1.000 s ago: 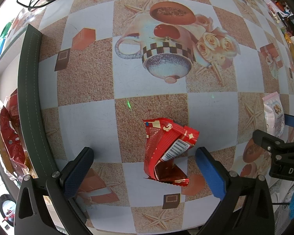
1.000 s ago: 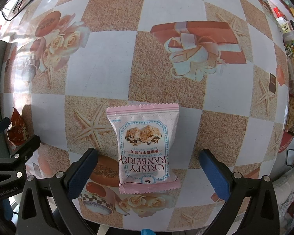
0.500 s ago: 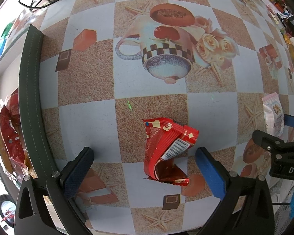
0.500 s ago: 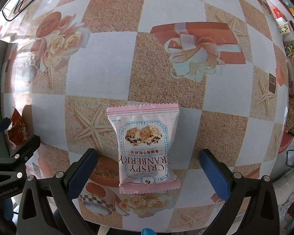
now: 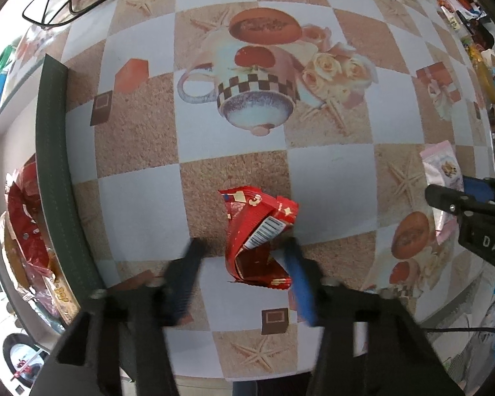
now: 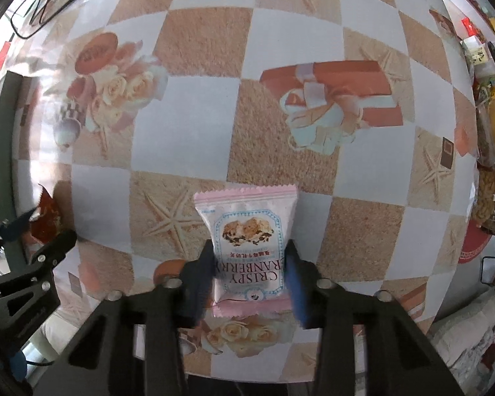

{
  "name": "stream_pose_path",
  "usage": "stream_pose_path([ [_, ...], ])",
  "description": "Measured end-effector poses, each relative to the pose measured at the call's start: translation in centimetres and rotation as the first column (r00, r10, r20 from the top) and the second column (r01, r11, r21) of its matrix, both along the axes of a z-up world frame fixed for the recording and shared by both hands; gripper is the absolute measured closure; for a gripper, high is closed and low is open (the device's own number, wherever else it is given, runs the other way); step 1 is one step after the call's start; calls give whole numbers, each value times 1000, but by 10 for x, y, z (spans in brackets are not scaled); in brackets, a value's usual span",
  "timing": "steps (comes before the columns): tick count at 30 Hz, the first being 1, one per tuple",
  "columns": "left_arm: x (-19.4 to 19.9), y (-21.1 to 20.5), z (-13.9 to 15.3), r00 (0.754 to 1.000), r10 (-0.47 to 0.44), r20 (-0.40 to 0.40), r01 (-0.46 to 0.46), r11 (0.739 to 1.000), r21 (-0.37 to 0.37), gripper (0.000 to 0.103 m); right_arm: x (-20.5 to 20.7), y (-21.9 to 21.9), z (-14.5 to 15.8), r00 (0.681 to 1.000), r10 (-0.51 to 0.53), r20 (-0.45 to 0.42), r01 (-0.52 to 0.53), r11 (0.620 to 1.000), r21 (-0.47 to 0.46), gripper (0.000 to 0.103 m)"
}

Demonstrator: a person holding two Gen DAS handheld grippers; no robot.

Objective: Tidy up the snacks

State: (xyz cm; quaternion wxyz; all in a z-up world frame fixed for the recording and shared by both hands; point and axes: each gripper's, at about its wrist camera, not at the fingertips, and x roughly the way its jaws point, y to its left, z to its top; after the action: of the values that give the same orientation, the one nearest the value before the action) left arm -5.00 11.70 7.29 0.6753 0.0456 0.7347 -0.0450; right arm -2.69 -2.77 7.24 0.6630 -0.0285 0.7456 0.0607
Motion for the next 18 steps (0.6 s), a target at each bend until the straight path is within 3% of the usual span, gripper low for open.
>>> stream_pose_path([
  [1, 1, 0, 1, 1000, 1, -1, -1, 1000, -2, 72, 2, 0, 1, 1000, -3, -3, 3, 1000, 3, 63],
  [2, 2, 2, 2, 1000, 6, -9, -6, 1000, -12, 73, 3, 0, 1, 1000, -1, -2, 1, 1000, 2, 63],
  [12, 1, 11, 4, 1000, 5, -9, -5, 1000, 1, 73, 6, -1, 7, 1000, 2, -10, -2, 1000, 3, 63],
  [16, -4, 5, 1, 1000, 13, -1, -13, 1000, 8, 69, 7, -2, 7, 1000, 1, -11, -1, 1000, 5, 63],
  [18, -6, 6, -1, 1000, 19, 4, -19, 999, 29, 56, 5, -2, 8, 1000, 3, -11, -3, 1000, 5, 63],
])
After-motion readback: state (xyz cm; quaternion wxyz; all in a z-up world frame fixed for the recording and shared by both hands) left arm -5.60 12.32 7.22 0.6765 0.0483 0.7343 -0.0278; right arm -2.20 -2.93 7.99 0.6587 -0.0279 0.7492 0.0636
